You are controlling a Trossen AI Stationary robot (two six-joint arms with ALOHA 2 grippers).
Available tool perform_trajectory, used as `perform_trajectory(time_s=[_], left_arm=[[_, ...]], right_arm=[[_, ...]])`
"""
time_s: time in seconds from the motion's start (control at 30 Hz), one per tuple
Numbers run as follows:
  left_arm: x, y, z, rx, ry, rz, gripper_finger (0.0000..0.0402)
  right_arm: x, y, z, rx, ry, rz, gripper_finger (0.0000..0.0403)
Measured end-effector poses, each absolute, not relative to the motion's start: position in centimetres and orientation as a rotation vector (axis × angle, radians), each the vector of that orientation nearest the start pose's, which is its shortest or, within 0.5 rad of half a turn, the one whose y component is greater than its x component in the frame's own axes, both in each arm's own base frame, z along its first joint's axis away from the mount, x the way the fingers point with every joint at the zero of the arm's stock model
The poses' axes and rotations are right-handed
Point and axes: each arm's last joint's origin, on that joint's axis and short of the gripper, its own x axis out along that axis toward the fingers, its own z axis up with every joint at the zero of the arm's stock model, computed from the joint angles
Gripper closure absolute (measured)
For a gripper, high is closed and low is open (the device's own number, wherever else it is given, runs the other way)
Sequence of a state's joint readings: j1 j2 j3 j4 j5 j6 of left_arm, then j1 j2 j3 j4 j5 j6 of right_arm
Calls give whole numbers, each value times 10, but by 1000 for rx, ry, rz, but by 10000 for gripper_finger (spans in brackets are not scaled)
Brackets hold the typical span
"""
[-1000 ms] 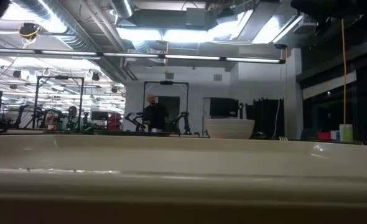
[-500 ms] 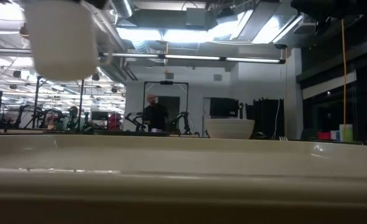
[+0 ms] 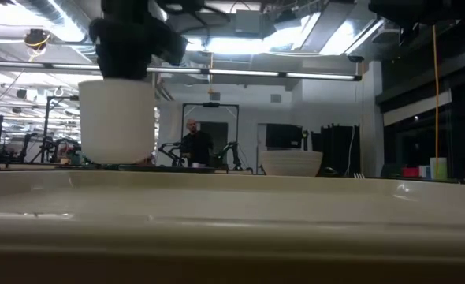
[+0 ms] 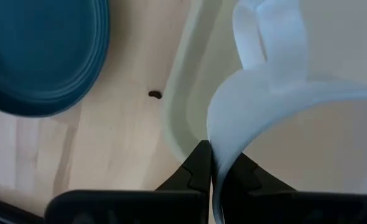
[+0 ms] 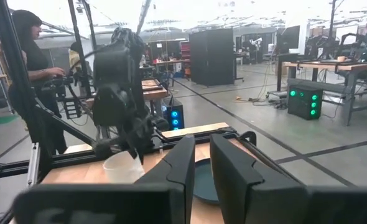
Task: Set up tray
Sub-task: Put the white mug on the top left of the white tray
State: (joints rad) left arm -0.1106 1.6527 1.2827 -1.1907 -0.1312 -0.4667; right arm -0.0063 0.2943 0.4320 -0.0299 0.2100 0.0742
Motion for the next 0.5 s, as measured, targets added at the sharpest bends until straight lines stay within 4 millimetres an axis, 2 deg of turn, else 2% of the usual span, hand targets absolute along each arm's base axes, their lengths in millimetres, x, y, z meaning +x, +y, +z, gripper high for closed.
perform_trajectory(time_s=[0.27,0.5], left_arm=[[298,-27,223,-99,1555,352,398],[293,-20,206,-136,1579,356,398]], right_arm=[[97,-6,283,82,-115,-194,345],[97,-6,283,76,-112,-192,345]])
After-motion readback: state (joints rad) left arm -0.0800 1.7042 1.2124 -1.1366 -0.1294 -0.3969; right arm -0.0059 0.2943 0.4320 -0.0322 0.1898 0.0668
